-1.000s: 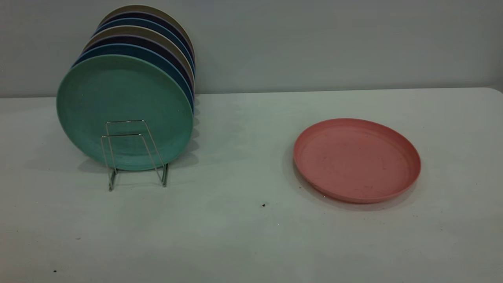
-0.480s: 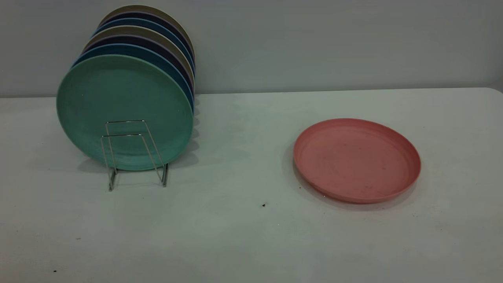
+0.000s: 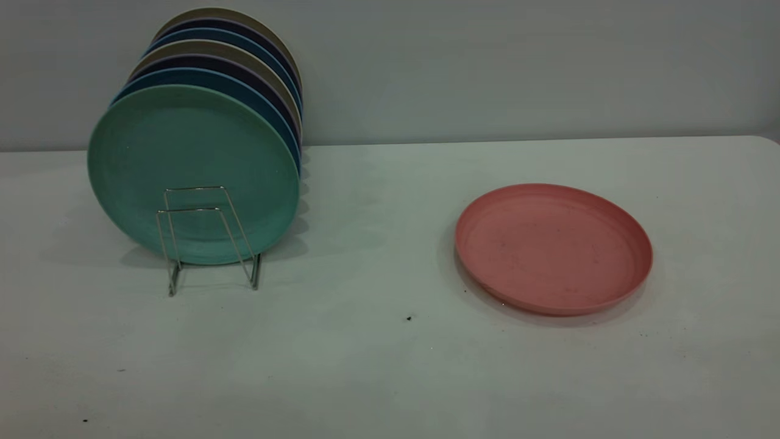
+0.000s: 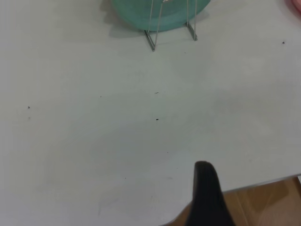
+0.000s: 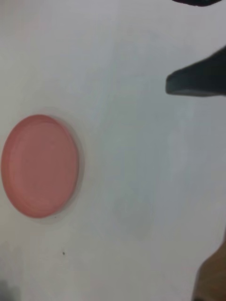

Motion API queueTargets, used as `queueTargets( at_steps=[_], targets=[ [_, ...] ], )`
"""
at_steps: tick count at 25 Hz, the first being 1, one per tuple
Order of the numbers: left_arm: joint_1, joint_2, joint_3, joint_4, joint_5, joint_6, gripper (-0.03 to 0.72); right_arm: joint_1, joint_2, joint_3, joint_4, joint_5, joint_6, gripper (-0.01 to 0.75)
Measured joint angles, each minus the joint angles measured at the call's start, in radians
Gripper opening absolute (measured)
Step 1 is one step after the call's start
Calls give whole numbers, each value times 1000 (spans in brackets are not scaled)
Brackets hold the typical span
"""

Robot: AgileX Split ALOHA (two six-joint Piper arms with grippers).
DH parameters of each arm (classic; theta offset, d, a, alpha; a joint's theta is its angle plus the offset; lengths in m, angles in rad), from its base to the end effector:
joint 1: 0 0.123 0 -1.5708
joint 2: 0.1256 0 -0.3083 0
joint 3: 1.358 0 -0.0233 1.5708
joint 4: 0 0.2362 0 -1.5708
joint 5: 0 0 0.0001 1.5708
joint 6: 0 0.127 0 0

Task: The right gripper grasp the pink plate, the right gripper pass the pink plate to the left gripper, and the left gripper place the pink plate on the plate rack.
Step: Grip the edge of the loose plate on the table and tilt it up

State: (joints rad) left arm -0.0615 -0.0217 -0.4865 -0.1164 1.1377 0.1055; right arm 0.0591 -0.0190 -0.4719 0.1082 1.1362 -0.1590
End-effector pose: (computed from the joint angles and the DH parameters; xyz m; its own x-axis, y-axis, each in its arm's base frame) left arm -0.0167 -0.0124 0.2417 -0.5036 0.0872 -0.8595 0.1801 0.9836 -0.0057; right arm -0.0149 0.0116 0.2376 -0.5073 -0.1427 -0.8498 -0.2005 0.9787 -0.0447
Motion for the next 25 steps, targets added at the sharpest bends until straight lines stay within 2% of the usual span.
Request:
queueTargets(
  at_steps=[13, 19, 25],
  targets=[
    [0, 0, 0, -68, 0, 45, 528, 0, 0, -8, 66, -10, -25, 388],
    [0, 39, -18, -98, -98, 27, 490, 0, 162, -25, 190, -182, -139, 388],
    [0, 304, -18, -163, -254, 59, 438, 0, 498, -25, 248, -358, -229, 388]
  ],
)
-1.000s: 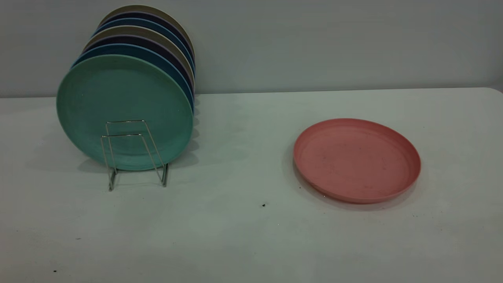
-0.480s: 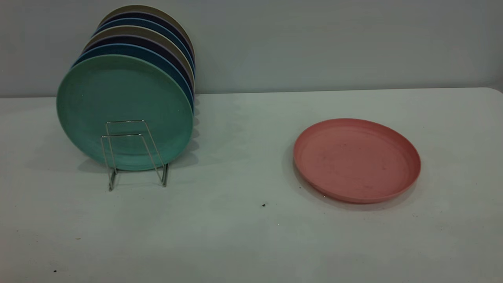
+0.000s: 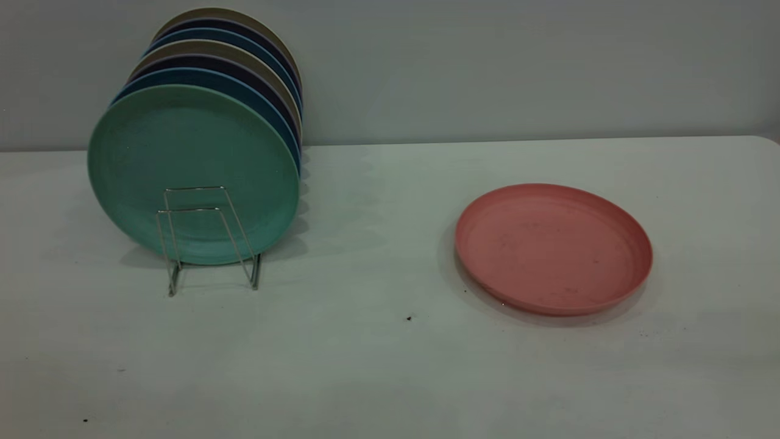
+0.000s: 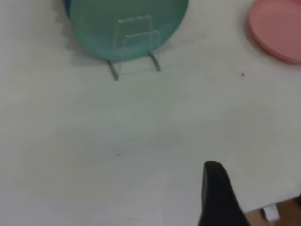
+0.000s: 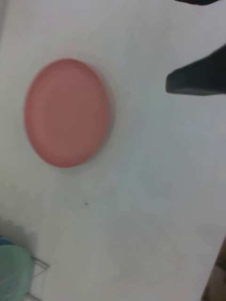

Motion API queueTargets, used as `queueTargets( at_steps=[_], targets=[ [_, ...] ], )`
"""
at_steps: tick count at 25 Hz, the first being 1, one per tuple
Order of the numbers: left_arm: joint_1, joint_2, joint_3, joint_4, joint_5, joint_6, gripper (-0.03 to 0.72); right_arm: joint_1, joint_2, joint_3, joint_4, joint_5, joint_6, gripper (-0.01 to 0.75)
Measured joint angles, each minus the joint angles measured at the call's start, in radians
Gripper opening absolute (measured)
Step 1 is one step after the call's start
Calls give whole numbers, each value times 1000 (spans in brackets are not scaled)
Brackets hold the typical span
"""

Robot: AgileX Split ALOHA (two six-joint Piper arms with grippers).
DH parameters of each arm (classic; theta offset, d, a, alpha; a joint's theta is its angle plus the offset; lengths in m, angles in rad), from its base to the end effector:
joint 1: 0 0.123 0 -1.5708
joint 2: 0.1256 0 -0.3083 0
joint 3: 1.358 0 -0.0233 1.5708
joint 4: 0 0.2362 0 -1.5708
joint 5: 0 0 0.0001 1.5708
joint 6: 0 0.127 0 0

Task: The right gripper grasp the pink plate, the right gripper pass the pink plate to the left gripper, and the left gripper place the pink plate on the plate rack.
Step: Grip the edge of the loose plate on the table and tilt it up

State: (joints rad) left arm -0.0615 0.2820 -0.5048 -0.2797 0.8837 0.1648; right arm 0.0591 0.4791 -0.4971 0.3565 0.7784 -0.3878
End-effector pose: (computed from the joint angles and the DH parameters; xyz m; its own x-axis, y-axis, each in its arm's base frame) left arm 0.0385 -0.0295 0.2741 -0.5289 0.0175 -0.8485 0.2331 0.9643 -0.1254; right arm 0.0755 0.0357 0.2726 -0.5594 -0.1576 -0.8138 -0.3278 0.9438 0.0425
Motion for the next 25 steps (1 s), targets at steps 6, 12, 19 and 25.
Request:
queueTargets(
  at_steps=[6, 12, 19, 25],
  targets=[
    [0, 328, -42, -121, -172, 112, 433, 0, 335, -61, 146, -105, -143, 388],
    [0, 561, -142, -292, -249, 299, 433, 0, 644, -184, 274, -194, -231, 388],
    [0, 689, -151, -542, -278, 574, 431, -11, 977, -297, 408, -240, -352, 388],
    [0, 691, -151, -579, -308, 626, 431, -95, 1241, -396, 531, -235, -489, 388]
  ],
)
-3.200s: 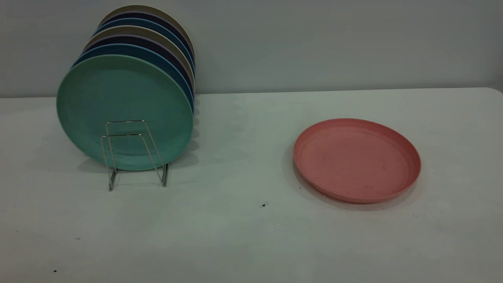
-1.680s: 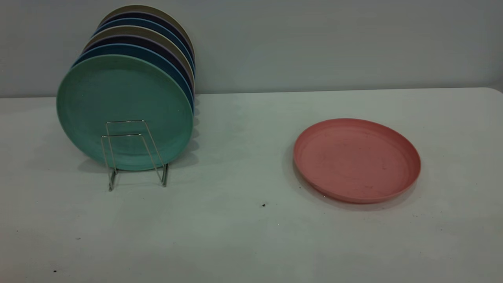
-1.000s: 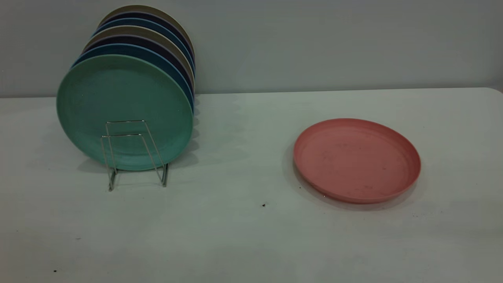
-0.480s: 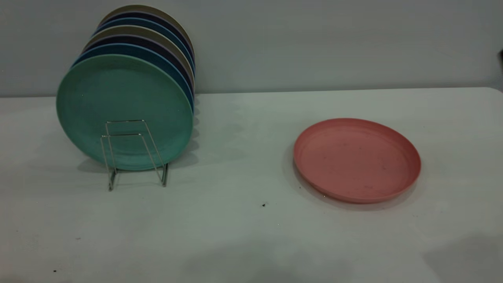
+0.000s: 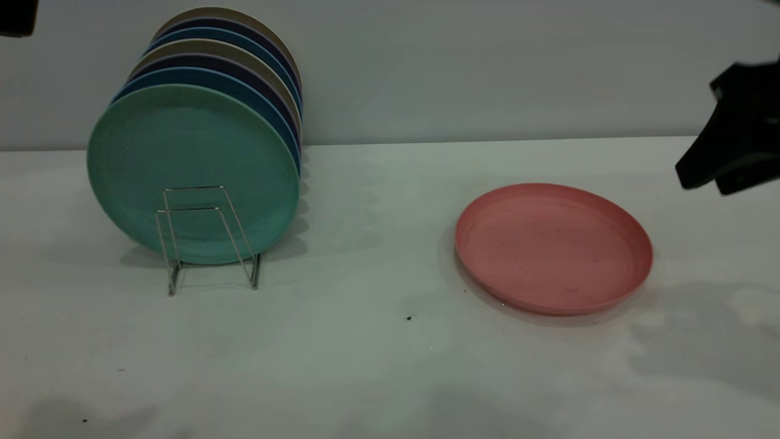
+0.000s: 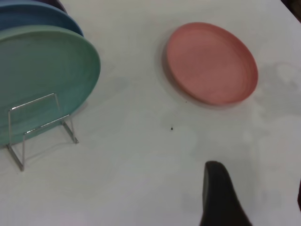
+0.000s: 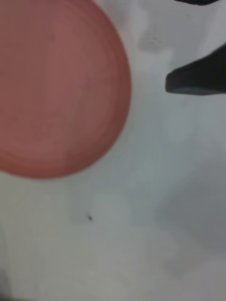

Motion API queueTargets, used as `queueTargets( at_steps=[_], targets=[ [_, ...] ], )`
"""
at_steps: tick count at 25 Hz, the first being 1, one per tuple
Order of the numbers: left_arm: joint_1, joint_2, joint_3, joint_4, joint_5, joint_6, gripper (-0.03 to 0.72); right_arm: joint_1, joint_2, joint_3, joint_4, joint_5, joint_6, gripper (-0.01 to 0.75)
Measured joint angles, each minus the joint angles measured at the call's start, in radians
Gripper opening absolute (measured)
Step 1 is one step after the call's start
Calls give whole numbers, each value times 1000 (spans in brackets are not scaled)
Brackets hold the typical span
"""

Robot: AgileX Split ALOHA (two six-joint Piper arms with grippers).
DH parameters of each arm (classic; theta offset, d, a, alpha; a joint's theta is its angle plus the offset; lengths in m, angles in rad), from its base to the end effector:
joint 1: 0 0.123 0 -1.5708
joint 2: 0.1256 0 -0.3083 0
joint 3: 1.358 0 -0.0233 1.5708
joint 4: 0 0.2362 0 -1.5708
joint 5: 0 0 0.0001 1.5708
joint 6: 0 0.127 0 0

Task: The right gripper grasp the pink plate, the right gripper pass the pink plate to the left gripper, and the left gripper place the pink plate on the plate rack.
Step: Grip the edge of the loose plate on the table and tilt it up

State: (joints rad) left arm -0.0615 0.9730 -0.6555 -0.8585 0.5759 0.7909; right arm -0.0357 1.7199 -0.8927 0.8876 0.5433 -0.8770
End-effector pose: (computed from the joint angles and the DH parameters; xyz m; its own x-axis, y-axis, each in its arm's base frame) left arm 0.1848 -0.0639 0.2980 -0.5814 0.0541 -0.8118 0.3998 0.8880 -0.2271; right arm 0.3276 0.0393 0.1738 -0.8808 -0.0294 -0.4726 -0.2065 0.9220 0.3274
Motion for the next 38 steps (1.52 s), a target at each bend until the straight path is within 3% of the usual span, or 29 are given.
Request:
queueTargets(
  at_steps=[4, 10, 21, 27, 38],
  targets=[
    [0, 0, 0, 9, 0, 1, 431, -45, 153, -85, 95, 52, -100, 388],
    [0, 0, 0, 10, 5, 0, 431, -53, 341, -204, 147, 75, -151, 388],
    [0, 0, 0, 10, 26, 0, 431, -53, 517, -343, 173, -12, -154, 351],
    [0, 0, 0, 10, 31, 0, 431, -54, 586, -392, 210, -17, -154, 301],
    [0, 0, 0, 11, 35, 0, 431, -54, 622, -405, 229, -10, -158, 297]
  ],
)
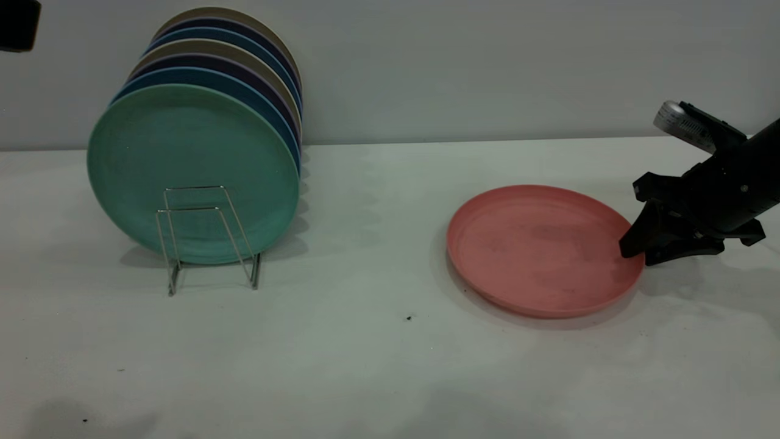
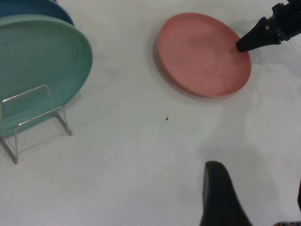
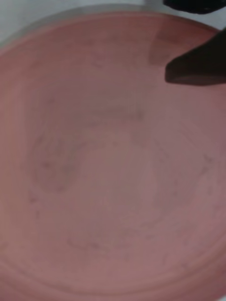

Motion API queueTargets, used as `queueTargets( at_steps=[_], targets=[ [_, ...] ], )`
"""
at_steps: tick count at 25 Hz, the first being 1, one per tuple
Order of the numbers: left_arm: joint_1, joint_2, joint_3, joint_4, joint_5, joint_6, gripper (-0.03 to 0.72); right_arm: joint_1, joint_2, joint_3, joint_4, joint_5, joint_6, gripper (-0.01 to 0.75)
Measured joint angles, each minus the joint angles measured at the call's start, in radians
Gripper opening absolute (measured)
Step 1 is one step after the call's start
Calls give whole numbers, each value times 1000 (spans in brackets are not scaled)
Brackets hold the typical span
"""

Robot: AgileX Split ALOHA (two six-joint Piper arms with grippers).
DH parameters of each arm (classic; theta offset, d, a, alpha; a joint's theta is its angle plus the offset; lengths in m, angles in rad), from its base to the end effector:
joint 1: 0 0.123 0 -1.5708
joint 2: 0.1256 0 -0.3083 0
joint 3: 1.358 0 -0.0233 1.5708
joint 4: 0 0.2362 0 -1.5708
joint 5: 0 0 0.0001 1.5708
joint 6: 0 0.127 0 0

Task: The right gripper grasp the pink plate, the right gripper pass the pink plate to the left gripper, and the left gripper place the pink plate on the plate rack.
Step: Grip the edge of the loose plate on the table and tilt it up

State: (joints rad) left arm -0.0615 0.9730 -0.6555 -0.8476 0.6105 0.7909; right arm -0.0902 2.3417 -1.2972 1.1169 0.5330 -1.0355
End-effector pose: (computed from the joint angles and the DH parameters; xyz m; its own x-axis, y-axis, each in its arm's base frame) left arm 0.1816 -0.0659 0.2956 -0.5977 0.0754 -0.7982 0.4193 0.8780 -0.2310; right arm 0.4391 0.0186 0.0301 -0.9334 0.1022 -0.3440 -0.0617 0.8987 0.4343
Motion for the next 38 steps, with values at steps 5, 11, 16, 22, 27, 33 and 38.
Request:
queueTargets(
  at_steps=[5, 11, 16, 22, 27, 33, 38],
  targets=[
    [0, 0, 0, 2, -4, 0, 431, 1, 0, 0, 13, 1, -4, 268],
    [0, 0, 0, 2, -4, 0, 431, 1, 0, 0, 45, -9, -7, 235],
    [0, 0, 0, 2, -4, 0, 431, 1, 23, 0, 59, -10, -7, 235],
    [0, 0, 0, 2, -4, 0, 431, 1, 29, 0, 69, -11, -7, 231],
    [0, 0, 0, 2, -4, 0, 431, 1, 29, 0, 71, -11, 6, 56],
    [0, 0, 0, 2, 0, -13, 431, 1, 29, 0, 71, 39, -11, 11],
    [0, 0, 0, 2, 28, -36, 431, -7, 28, 0, 71, 192, -99, 12]
  ],
)
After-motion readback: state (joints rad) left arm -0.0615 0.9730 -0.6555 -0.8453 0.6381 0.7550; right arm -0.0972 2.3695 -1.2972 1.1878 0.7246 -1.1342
